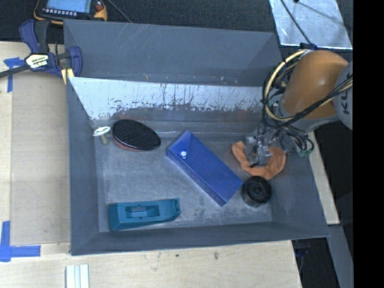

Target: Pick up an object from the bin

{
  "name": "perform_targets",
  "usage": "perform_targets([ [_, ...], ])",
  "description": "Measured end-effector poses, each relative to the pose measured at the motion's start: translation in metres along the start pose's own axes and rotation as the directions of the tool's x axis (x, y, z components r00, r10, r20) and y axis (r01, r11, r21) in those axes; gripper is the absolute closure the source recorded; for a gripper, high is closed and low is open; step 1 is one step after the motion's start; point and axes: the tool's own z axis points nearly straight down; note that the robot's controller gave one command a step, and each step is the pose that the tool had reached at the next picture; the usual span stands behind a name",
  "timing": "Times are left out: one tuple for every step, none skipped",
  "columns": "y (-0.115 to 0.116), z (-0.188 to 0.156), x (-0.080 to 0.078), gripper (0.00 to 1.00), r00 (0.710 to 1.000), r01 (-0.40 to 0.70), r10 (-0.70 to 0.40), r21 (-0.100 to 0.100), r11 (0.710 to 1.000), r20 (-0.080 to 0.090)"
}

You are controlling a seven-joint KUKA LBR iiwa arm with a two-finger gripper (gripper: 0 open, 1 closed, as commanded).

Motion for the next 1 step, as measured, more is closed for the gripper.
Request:
perform_targets([
  [-0.0005, -0.0018, -0.0005, 0.00, 1.000, -0.001, 0.001, 0.001, 1.000, 0.002],
])
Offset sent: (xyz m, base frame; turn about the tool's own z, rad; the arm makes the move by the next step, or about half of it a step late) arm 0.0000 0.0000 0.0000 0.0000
